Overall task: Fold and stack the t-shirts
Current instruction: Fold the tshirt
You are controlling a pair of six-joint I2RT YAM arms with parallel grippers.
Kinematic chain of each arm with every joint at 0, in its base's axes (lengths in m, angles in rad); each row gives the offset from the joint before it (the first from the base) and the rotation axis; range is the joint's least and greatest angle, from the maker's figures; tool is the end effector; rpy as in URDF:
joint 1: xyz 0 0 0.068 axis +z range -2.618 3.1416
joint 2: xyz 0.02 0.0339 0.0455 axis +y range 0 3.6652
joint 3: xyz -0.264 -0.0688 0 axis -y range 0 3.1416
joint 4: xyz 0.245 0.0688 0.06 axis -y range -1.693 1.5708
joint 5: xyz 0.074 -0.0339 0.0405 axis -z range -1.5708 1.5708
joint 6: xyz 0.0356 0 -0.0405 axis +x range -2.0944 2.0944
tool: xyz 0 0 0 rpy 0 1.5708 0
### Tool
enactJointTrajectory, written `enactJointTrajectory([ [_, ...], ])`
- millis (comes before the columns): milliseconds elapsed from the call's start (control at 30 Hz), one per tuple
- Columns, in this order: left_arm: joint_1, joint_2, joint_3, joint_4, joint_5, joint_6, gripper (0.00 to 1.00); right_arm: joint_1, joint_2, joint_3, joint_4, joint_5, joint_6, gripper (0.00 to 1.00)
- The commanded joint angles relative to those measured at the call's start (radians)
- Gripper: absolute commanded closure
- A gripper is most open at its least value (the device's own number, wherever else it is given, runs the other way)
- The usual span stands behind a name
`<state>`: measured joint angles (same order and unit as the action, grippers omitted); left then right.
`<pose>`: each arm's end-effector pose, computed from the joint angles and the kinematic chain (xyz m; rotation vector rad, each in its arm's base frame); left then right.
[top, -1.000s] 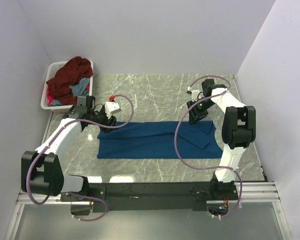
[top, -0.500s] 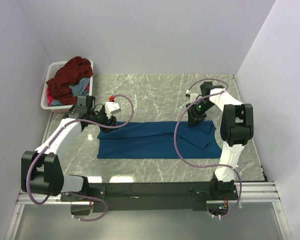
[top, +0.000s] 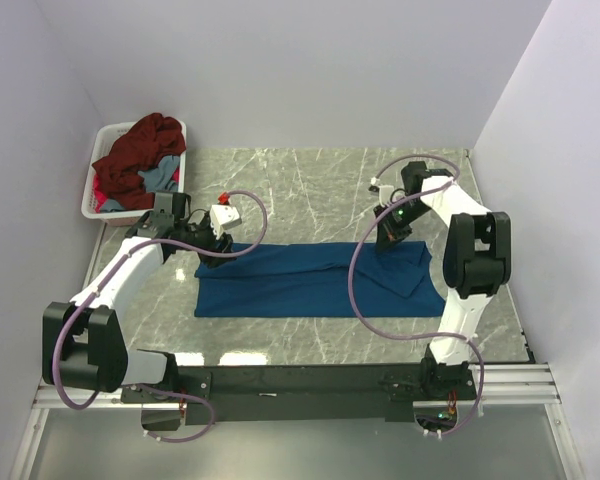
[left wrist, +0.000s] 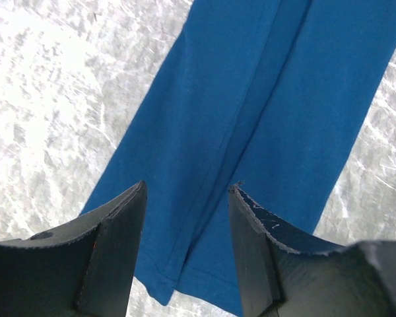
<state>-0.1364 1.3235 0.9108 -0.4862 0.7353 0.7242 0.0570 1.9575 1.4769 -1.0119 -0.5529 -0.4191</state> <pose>0.2606 -0.0599 0.2476 1.2062 1.9070 -0.5982 0.3710 0.0399 0.1940 -0.7065 2.7765 0.7793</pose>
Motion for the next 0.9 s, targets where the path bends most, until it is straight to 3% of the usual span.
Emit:
enactJointTrajectory([
  [0, 0.003, -0.038, -0.010, -0.020, 0.007, 0.029, 0.42, 0.052, -0.129, -0.035, -0.065, -0.108, -0.052, 1.00],
  [367, 0.026, -0.040, -0.020, -0.046, 0.024, 0.004, 0.42, 0.193, -0.215, -0.254, -0.096, -0.165, -0.139, 1.00],
  [567, 0.035, -0.032, -0.032, -0.063, 0.047, -0.009, 0.42, 0.259, -0.220, -0.294, -0.116, -0.176, -0.201, 1.00],
  [667, 0.035, -0.030, -0.038, -0.084, 0.052, 0.001, 0.42, 0.274, -0.227, -0.302, -0.149, -0.188, -0.237, 0.88],
  [800, 0.037, -0.011, -0.032, -0.129, 0.061, 0.059, 0.41, 0.282, -0.243, -0.290, -0.250, -0.240, -0.357, 0.51],
  [867, 0.034, -0.003, -0.023, -0.150, 0.064, 0.083, 0.41, 0.280, -0.261, -0.273, -0.322, -0.271, -0.417, 0.49],
])
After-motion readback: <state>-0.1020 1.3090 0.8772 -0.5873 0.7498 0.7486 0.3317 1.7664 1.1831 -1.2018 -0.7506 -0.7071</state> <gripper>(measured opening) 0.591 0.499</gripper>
